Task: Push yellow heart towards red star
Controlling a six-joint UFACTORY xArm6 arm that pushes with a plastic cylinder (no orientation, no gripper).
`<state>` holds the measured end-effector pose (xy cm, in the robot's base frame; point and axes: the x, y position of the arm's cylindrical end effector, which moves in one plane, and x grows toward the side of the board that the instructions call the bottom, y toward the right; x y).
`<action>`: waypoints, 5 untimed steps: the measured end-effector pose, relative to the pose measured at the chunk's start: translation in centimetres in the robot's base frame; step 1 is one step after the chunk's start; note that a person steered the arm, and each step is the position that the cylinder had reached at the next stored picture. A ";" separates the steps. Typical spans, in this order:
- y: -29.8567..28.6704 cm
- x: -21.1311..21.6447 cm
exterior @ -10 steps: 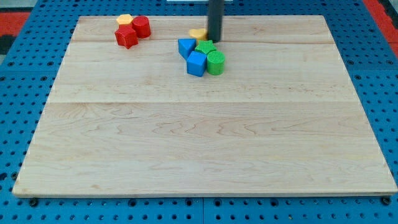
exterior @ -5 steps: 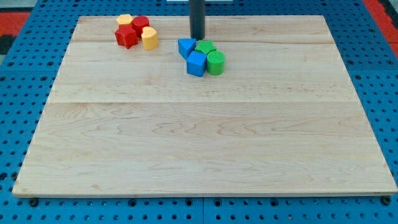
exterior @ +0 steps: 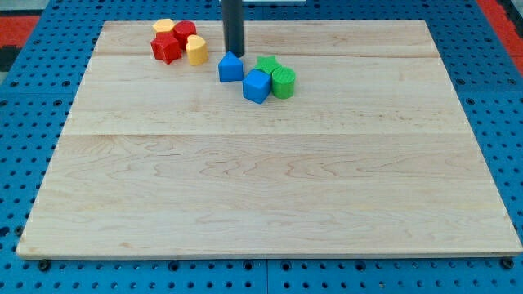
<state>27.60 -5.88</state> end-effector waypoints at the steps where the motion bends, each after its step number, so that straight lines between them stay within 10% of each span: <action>1: 0.3 1.5; 5: 0.2 0.9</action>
<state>28.50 -5.63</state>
